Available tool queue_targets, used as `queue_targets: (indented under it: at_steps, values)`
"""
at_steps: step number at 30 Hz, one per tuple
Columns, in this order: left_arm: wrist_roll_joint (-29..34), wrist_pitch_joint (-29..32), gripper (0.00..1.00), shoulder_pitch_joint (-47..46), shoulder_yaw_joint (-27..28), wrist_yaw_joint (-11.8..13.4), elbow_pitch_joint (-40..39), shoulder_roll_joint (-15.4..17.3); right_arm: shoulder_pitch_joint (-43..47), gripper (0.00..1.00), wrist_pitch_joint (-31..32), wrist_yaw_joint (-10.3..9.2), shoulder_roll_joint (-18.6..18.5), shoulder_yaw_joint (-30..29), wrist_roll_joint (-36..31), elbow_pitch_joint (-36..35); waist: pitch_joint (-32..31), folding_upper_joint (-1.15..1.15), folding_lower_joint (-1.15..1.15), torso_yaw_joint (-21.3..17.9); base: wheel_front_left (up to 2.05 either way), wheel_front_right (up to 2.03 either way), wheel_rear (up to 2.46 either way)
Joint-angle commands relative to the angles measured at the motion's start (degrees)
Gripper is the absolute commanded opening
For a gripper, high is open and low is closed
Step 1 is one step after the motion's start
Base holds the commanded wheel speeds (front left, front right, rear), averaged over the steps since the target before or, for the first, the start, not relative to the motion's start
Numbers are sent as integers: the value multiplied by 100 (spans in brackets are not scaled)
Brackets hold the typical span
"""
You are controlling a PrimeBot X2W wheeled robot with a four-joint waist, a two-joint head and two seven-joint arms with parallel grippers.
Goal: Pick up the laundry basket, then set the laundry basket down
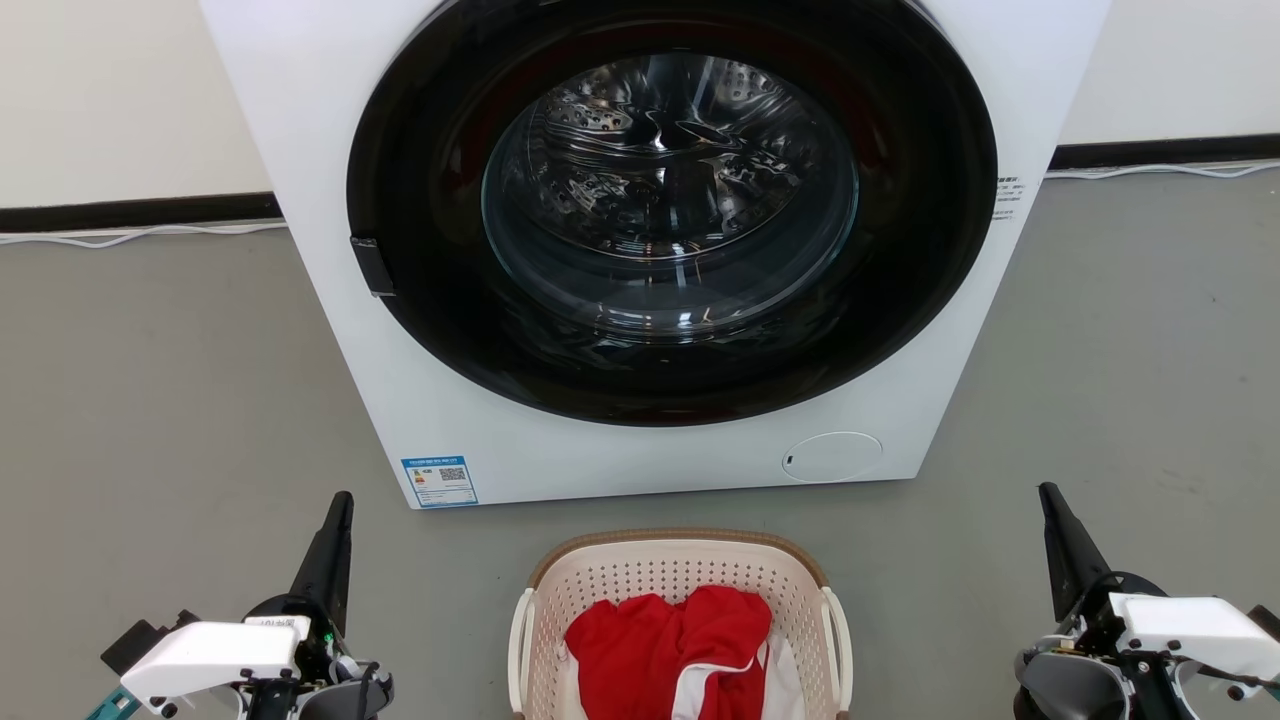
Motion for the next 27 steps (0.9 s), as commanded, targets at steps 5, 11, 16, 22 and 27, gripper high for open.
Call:
queue_targets:
  at_steps: [5,11,16,22,27]
  values:
    - [-28,35,0,-144,168,-35,-167,62,-132,0,42,41,-18,105,40,-177,0,0,0,0,0,0,0]
    - [-28,35,0,-144,168,-35,-167,62,-132,0,42,41,-18,105,40,-177,0,0,0,0,0,0,0]
    - [-28,35,0,-144,168,-35,-167,62,-132,0,42,41,-18,105,40,-177,0,0,0,0,0,0,0]
    - [1,-10,100,71,-4,8,156,-34,50,100,-2,-3,18,16,-1,152,1,0,0,0,0,0,0]
    - [5,-75,100,79,-31,6,156,-41,58,100,-62,-2,23,59,-7,144,5,0,6,0,0,0,0]
